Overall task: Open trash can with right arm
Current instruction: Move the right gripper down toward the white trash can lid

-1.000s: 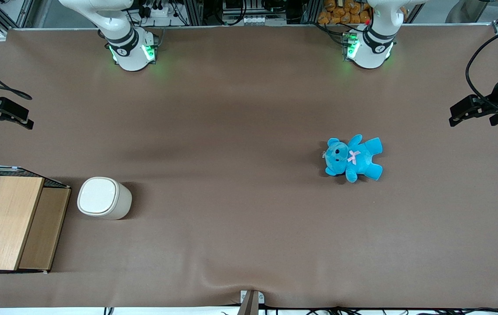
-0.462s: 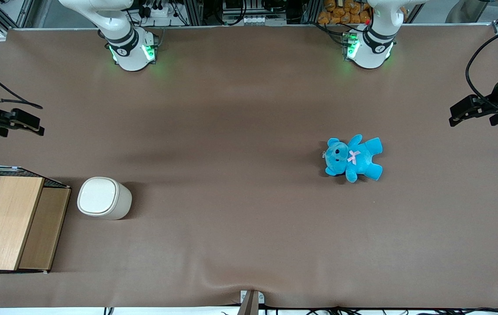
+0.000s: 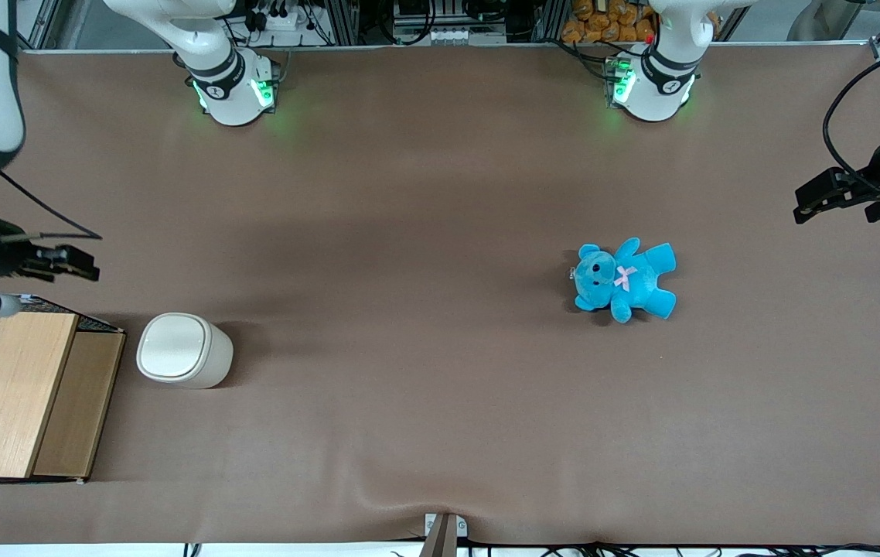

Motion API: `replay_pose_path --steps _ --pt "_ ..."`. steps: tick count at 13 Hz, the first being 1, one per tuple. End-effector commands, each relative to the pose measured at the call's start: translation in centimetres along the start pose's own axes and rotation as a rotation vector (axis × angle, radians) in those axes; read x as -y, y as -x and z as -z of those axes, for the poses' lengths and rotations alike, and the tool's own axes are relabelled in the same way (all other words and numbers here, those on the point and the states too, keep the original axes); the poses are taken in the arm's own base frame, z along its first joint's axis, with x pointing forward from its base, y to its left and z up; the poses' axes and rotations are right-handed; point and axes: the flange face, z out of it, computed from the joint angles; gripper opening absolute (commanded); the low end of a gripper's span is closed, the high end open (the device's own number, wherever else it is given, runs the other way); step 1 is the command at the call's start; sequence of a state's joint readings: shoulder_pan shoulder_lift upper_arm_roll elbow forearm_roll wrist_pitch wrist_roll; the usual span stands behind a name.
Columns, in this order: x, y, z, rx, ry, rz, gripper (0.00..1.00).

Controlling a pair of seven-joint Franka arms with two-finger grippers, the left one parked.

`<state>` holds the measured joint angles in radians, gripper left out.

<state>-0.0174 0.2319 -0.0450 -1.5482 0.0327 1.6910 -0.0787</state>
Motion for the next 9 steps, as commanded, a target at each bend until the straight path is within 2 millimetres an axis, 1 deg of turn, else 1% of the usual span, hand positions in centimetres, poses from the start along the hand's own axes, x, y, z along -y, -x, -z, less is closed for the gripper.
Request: replay_pose_path --steps 1,2,3,4,5,6,7,9 --pt "0.2 -1.7 -1.5 0.003 -0.002 0.0 0.28" --pt "0.1 -2.2 -2.6 0.011 0.0 0.0 0.17" --pt "0.1 -2.6 -3.6 0.023 0.005 0.0 0.08" --pt "0.1 -3.0 -4.3 0.019 0.007 0.003 0.03" --pt "-0.1 -3.6 -5.4 0.014 0.007 0.001 0.01" --pt "-0.2 -4.2 -7.1 0.032 0.007 -0.001 0.0" --pt "-0.5 -4.6 -8.0 0.032 0.006 -0.003 0.0" --pt "-0.3 -5.1 -9.6 0.044 0.003 -0.002 0.0"
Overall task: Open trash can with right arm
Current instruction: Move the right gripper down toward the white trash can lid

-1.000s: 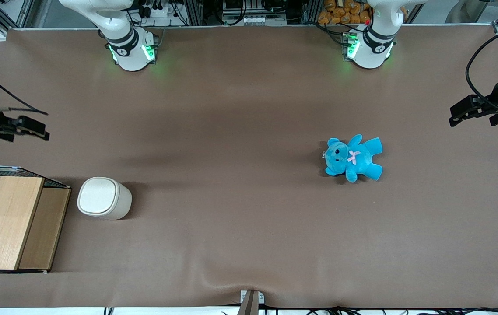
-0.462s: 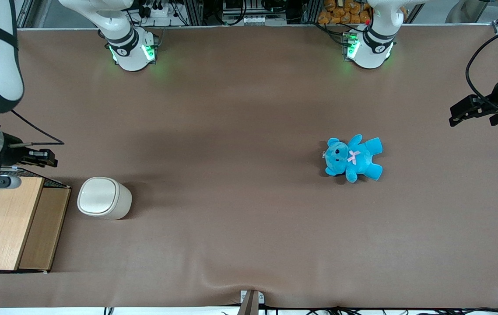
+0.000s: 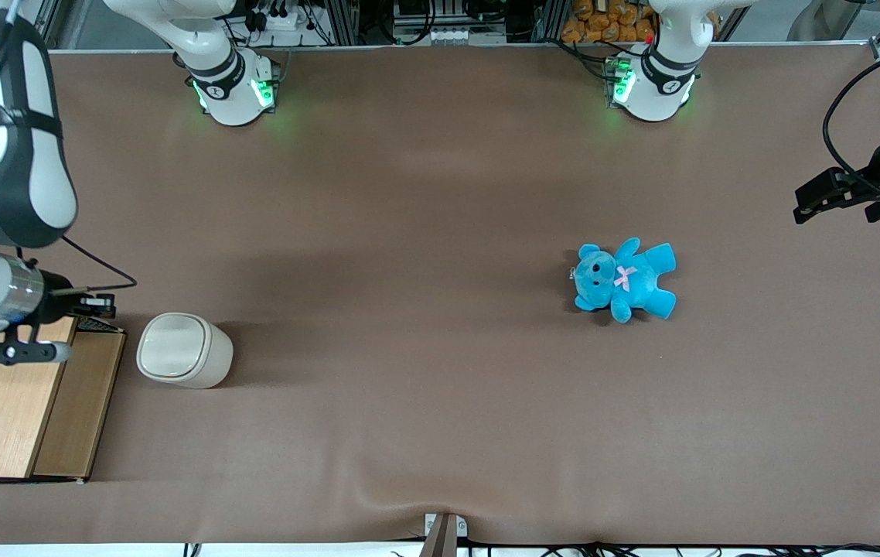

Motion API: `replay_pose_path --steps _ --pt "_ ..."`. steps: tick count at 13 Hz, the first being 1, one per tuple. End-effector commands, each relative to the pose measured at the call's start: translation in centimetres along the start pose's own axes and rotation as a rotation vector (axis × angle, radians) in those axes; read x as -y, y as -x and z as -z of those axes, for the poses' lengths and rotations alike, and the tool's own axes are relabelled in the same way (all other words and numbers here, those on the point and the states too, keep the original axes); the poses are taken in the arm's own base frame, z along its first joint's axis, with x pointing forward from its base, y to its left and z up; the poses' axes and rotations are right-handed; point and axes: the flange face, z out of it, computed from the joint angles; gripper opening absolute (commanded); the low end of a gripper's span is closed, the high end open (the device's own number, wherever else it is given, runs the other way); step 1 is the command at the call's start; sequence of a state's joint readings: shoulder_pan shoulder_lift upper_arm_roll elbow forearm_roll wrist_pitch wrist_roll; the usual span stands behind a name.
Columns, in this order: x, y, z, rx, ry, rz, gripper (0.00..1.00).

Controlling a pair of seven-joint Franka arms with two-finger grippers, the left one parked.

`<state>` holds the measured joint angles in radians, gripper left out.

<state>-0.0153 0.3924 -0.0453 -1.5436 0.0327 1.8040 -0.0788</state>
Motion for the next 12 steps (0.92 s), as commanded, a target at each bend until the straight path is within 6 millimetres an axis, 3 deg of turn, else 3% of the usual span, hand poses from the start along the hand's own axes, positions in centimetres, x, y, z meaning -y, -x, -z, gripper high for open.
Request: replay_pose_path --steps 1,3,12 --pt "-0.1 -1.2 -1.4 -0.009 -0.002 -0.002 0.0" --pt "-0.4 -1.9 -3.3 -0.014 -0.003 -0.007 0.0" --pt "-0.7 -3.8 -7.6 -0.036 -0.005 -0.012 0.0"
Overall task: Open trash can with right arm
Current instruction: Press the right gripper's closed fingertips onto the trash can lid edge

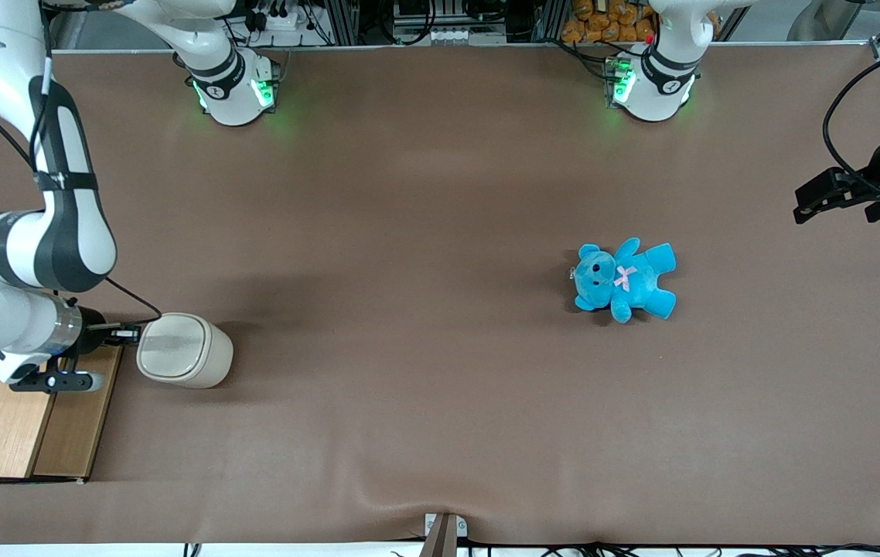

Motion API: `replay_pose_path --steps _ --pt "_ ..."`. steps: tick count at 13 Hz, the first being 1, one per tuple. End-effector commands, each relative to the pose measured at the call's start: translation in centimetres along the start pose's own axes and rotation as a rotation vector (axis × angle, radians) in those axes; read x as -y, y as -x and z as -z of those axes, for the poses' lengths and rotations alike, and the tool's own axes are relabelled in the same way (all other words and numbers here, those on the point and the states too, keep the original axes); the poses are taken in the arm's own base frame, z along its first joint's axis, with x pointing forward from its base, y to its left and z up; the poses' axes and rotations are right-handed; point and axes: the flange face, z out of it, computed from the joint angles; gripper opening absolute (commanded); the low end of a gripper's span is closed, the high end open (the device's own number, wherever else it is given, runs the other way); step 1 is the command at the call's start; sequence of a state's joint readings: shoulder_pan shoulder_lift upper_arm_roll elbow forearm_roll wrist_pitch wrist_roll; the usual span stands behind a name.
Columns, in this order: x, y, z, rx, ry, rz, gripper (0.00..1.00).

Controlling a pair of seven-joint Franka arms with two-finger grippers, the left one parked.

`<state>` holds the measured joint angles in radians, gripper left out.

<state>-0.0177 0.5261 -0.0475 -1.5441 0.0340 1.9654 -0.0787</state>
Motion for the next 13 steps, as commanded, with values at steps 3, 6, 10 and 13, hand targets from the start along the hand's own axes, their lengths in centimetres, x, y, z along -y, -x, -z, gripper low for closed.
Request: replay_pose_path --steps 3,6,10,13 --pt "0.1 -0.5 -0.9 0.0 -0.014 -0.004 0.0" --pt "0.1 -0.3 -1.7 0.014 -0.016 -0.007 0.0" --pt "0.3 -0.1 -2.3 0.017 -0.015 -0.004 0.0" --pt "0.2 0.0 -3.1 0.011 -0.016 -0.006 0.0"
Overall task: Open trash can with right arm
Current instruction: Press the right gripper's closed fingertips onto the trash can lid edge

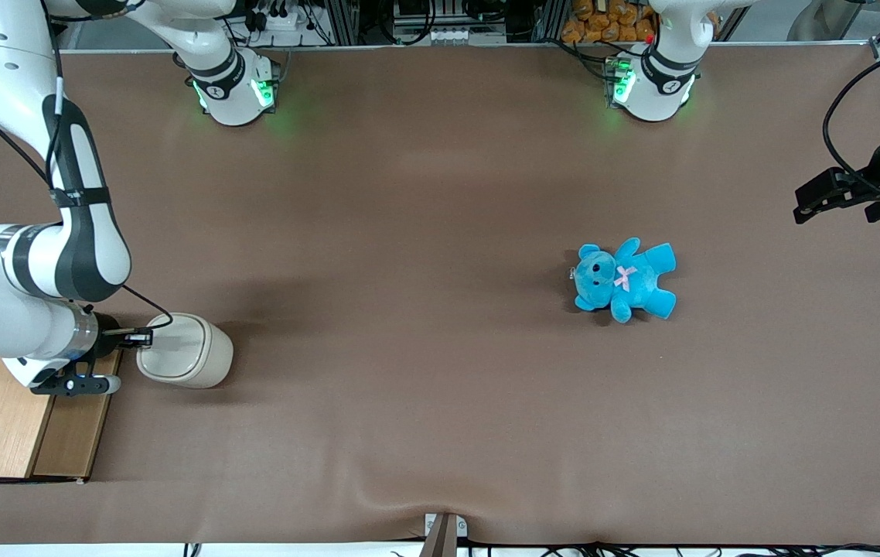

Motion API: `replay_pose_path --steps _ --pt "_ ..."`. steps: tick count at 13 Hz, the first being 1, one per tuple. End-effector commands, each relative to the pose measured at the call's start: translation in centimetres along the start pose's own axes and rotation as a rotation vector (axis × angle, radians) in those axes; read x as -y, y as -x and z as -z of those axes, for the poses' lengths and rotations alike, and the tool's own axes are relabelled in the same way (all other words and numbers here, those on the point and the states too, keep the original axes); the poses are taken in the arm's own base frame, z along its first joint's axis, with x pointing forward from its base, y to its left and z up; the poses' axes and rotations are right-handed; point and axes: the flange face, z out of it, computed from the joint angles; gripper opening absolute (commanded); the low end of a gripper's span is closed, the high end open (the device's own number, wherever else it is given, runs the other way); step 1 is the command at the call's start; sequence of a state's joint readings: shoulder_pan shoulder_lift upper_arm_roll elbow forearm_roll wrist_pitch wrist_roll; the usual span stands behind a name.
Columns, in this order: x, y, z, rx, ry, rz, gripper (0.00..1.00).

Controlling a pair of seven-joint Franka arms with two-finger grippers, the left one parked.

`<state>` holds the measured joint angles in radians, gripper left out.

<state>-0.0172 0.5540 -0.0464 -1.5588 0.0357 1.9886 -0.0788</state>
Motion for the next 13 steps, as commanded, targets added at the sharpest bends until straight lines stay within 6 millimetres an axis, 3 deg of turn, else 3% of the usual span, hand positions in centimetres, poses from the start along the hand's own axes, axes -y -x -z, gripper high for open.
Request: replay_pose_path --steps 1,4,7,13 --pt "0.2 0.1 -1.1 -0.018 -0.017 -0.008 0.0" --pt "0.5 0.2 -1.7 -0.02 -0.016 -0.006 0.0" --pt "1.8 0.2 0.1 -0.018 -0.017 0.0 0.0" --pt "2.5 -0.2 4.7 0.012 -0.02 0.016 0.0"
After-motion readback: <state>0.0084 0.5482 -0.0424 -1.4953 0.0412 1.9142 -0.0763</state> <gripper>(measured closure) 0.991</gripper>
